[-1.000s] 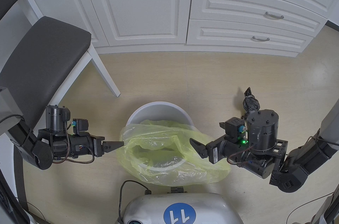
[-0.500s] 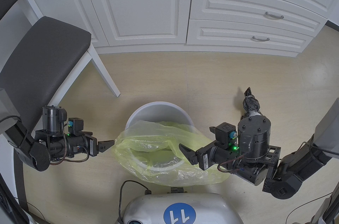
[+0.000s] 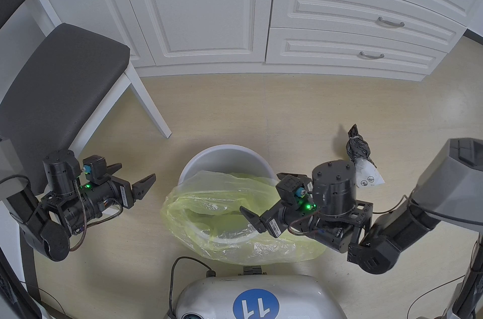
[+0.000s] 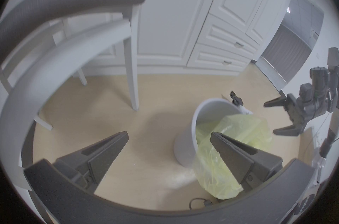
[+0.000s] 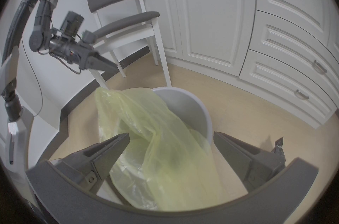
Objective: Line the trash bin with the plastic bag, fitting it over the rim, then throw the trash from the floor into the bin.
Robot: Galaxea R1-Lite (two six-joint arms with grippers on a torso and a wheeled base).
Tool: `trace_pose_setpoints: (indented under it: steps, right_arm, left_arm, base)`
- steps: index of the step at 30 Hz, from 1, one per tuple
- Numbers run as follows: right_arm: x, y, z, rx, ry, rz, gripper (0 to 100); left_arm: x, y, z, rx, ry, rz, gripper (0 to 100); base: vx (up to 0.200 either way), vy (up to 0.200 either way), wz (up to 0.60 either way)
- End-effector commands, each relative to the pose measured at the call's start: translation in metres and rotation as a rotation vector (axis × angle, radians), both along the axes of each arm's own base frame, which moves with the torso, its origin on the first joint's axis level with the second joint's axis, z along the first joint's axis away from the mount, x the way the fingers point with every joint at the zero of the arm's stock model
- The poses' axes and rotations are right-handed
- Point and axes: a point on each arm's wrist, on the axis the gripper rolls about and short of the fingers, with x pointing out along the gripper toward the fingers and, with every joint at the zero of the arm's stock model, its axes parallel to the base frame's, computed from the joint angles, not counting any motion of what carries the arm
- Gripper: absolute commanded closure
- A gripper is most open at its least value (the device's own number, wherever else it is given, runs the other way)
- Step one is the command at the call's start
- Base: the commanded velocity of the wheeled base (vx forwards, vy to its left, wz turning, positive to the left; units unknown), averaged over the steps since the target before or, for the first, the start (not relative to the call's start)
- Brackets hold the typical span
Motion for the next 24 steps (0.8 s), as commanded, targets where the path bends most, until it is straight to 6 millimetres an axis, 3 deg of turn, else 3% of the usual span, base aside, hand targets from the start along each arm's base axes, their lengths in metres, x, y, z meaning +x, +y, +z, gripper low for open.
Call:
trace_pose_setpoints:
  steps: [1,4,5,11,13,17,19,21,24]
  right_arm:
    - [0.036,0.011,-0.039,-0.073,0.044,-0.009,0]
    - [0.05,0.009,-0.051,-0.071,0.053,-0.016,0]
    - [0.053,0.008,-0.051,-0.062,0.056,0.001,100]
    - [0.06,0.012,-0.038,0.025,0.047,0.032,100]
    - [0.056,0.01,-0.014,0.089,-0.005,0.032,100]
    - [0.054,0.01,-0.002,0.12,-0.039,0.03,100]
    - [0.057,0.016,0.015,0.218,-0.093,-0.04,100]
    - [0.061,0.024,0.018,0.261,-0.096,-0.061,100]
    - [0.083,0.04,0.012,0.348,-0.102,-0.105,100]
  left_arm:
    - [-0.023,0.0,-0.01,-0.011,-0.011,0.044,0]
    - [-0.041,0.003,-0.019,-0.012,0.014,0.061,0]
    - [-0.044,0.004,-0.02,-0.013,0.028,0.08,0]
    - [-0.042,0.006,-0.015,-0.054,0.016,0.148,0]
    - [-0.042,0.007,-0.013,-0.049,0.001,0.193,0]
    - [-0.043,0.008,-0.012,-0.049,0.001,0.216,0]
    - [-0.043,0.011,-0.011,-0.083,0.006,0.248,0]
    - [-0.044,0.011,-0.01,-0.097,0.004,0.254,0]
    - [-0.045,0.009,-0.007,-0.105,-0.008,0.251,0]
  base:
    - [0.0,0.0,0.0]
    - [0.0,0.0,0.0]
    - [0.0,0.0,0.0]
    - [0.0,0.0,0.0]
    - [0.0,0.0,0.0]
    - [0.0,0.0,0.0]
    - [0.0,0.0,0.0]
    - [0.0,0.0,0.0]
    - [0.0,0.0,0.0]
